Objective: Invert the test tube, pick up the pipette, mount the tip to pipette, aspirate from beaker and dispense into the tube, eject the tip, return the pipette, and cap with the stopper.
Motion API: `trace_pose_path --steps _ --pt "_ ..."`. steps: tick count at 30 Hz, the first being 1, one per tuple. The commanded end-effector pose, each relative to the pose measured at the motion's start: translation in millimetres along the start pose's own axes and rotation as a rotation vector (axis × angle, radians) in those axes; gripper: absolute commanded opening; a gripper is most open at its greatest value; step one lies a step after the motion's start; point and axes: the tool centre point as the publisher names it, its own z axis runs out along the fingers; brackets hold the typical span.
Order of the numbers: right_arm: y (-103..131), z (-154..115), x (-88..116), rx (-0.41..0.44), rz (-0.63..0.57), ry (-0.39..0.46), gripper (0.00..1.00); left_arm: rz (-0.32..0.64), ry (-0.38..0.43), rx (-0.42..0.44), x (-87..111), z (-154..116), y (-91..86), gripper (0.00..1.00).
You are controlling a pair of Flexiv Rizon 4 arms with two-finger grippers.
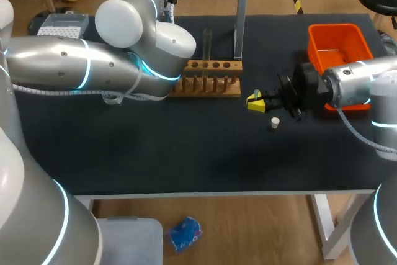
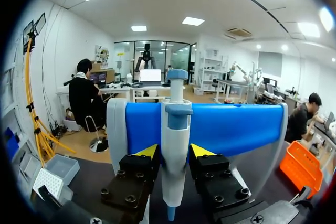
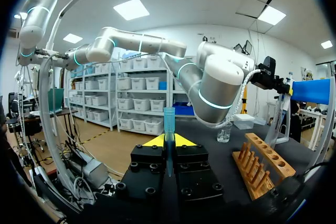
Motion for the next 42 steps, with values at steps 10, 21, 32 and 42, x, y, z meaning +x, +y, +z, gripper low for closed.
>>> trace_pose_path --steps 10,21,32,42 --pt "0 -1 0 0.001 0.0 0.002 0.0 -0.015 -0.022 0.014 0.7 2 -1.0 0.0" --pt "0 -1 0 0.001 0.0 0.002 0.0 0.027 -0.041 0.055 -4.6 -8 -34.2 0.0" --pt "0 -1 0 0.001 0.0 0.002 0.0 0.077 -0.05 0.106 -6.1 -11 -70.5 0.0" --pt "0 -1 0 0.001 0.0 0.002 0.0 0.104 0.0 0.102 -2.3 -29 -79.2 0.0"
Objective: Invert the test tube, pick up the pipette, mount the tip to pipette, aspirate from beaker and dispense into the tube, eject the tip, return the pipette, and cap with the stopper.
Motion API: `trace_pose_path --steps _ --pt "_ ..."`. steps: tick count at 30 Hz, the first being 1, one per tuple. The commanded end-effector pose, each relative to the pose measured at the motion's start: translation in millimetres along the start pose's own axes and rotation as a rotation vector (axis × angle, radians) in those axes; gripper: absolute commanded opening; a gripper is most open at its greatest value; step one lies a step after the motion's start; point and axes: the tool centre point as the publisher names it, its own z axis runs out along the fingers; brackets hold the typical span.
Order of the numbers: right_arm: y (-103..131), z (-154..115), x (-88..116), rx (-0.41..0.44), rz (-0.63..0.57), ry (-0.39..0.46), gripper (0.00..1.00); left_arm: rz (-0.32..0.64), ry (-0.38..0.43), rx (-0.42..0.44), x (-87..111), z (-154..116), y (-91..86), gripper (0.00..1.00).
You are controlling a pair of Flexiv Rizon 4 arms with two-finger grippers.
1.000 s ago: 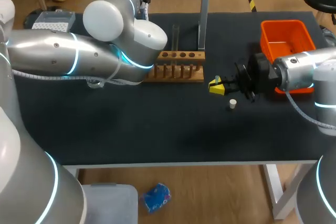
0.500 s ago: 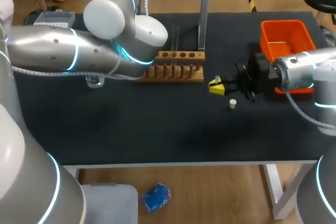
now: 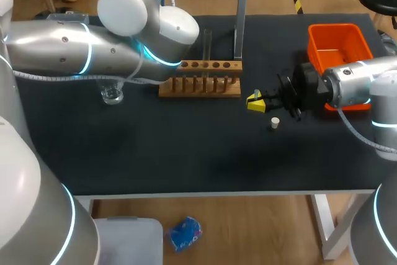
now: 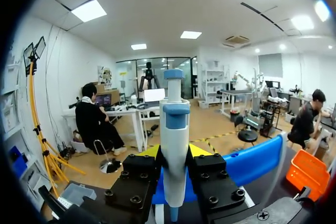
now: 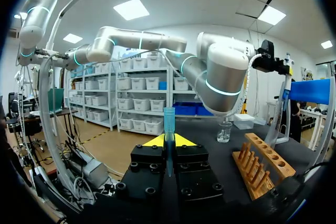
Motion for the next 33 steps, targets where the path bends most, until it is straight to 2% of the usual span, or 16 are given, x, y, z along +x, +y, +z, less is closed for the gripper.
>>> trace_pose_path --steps 1,5,10,12,14,17,27,33 --pt "0 -1 0 0.001 0.0 0.002 0.0 -0.001 0.068 -0.028 -2.1 -21 -4.9 0.0" --pt "0 -1 0 0.001 0.0 0.002 0.0 0.026 0.217 -0.028 -1.2 -48 -7.9 0.0" --pt "0 -1 0 0.001 0.0 0.002 0.0 0.053 0.356 -0.014 -2.8 -85 -11.9 0.0" --pt "0 -1 0 0.001 0.0 0.002 0.0 0.069 0.474 -0.01 -0.5 -102 -11.9 0.0" --pt "0 -1 0 0.001 0.0 0.002 0.0 0.044 0.595 0.004 2.9 -120 -12.3 0.0" --pt "0 -1 0 0.001 0.0 0.002 0.0 0.046 0.717 0.029 8.0 -145 -13.4 0.0" --pt "0 -1 0 0.001 0.0 0.002 0.0 0.111 1.013 0.136 34.5 -220 -22.9 0.0" --pt "0 -1 0 0.001 0.0 0.002 0.0 0.122 1.206 0.19 62.5 -262 -24.2 0.0"
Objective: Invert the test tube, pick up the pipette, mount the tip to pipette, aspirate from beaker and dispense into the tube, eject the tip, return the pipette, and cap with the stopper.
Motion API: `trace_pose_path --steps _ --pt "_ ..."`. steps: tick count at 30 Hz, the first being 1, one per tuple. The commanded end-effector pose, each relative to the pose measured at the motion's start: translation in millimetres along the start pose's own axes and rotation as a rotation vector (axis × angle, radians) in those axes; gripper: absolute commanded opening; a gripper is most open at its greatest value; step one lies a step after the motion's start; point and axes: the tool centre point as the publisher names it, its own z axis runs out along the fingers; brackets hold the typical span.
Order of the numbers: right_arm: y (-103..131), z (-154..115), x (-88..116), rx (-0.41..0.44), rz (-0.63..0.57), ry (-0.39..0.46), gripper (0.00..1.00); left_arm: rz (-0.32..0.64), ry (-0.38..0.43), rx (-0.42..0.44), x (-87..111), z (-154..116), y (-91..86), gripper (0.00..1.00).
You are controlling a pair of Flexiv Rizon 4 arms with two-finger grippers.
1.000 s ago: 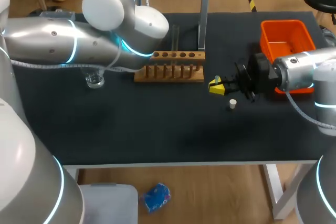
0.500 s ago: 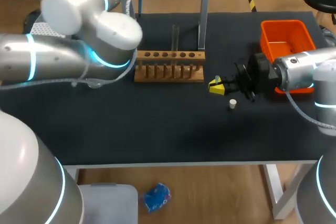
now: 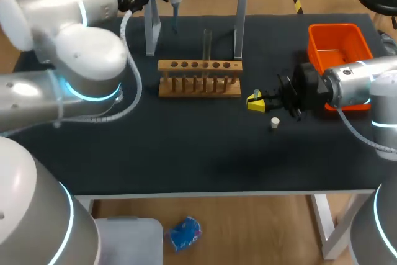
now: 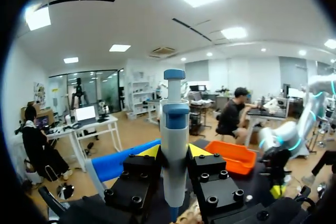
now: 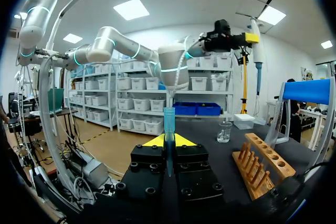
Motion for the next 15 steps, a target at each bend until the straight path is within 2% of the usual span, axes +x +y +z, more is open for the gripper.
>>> trace_pose_path --steps 1,10,13,15 --pt "0 -1 0 0.001 0.0 0.002 0.0 0.018 0.573 0.126 21.2 -56 3.1 0.0" --pt "0 -1 0 0.001 0.0 0.002 0.0 0.025 0.778 0.179 81.6 -70 -1.3 0.0" --pt "0 -1 0 0.001 0.0 0.002 0.0 0.033 0.8 0.175 96.9 -71 -4.0 0.0" --pt "0 -1 0 0.001 0.0 0.002 0.0 0.024 0.778 0.17 97.9 -72 -3.9 0.0"
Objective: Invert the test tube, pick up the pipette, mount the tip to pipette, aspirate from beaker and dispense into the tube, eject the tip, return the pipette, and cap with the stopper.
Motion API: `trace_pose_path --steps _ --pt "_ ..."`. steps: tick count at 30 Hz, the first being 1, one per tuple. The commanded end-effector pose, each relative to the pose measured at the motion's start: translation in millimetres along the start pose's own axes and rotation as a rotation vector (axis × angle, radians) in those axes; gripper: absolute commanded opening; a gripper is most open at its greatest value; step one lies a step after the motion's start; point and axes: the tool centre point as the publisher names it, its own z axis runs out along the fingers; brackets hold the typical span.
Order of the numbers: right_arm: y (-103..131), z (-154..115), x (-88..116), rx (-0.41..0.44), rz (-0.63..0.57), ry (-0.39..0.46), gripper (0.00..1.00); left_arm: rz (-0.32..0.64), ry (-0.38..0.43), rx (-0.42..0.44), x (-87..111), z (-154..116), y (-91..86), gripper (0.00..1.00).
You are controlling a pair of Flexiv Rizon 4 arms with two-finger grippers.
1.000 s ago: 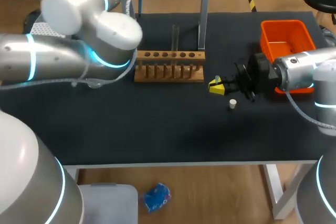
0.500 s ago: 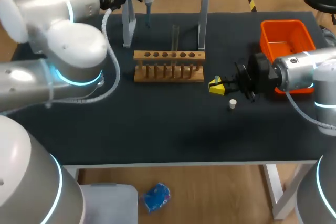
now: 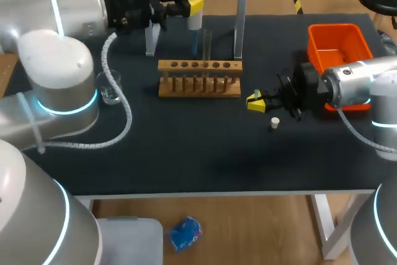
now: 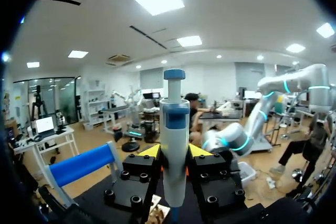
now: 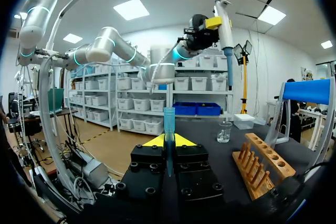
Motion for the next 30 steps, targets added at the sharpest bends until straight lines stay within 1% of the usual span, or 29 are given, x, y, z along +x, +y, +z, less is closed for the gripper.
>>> trace_pose_path --steps 1,18,20,21,22,23,25,27,28,30 --pt "0 -1 0 0.001 0.0 0.002 0.0 -0.004 0.383 0.105 0.5 -29 2.7 0.0" --pt "0 -1 0 0.001 0.0 0.002 0.0 -0.004 0.383 0.105 0.5 -29 2.7 0.0" --pt "0 -1 0 0.001 0.0 0.002 0.0 0.008 0.383 0.103 10.4 -18 -2.3 0.0" --pt "0 -1 0 0.001 0.0 0.002 0.0 0.014 0.38 0.084 15.1 -15 -3.9 0.0" --pt "0 -1 0 0.001 0.0 0.002 0.0 0.018 0.375 0.089 20.3 -12 -5.2 0.0" --pt "0 -1 0 0.001 0.0 0.002 0.0 0.013 0.376 0.096 25.4 -9 -5.7 0.0" --pt "0 -1 0 0.001 0.0 0.002 0.0 0.024 0.362 0.073 34.7 -5 -6.8 0.0" --pt "0 -1 0 0.001 0.0 0.002 0.0 0.017 0.361 0.079 48.7 1 -7.3 0.0" --pt "0 -1 0 0.001 0.0 0.002 0.0 0.02 0.351 0.06 54.9 4 -7.3 0.0" --pt "0 -1 0 0.001 0.0 0.002 0.0 0.016 0.351 0.069 64.6 8 -7.5 0.0"
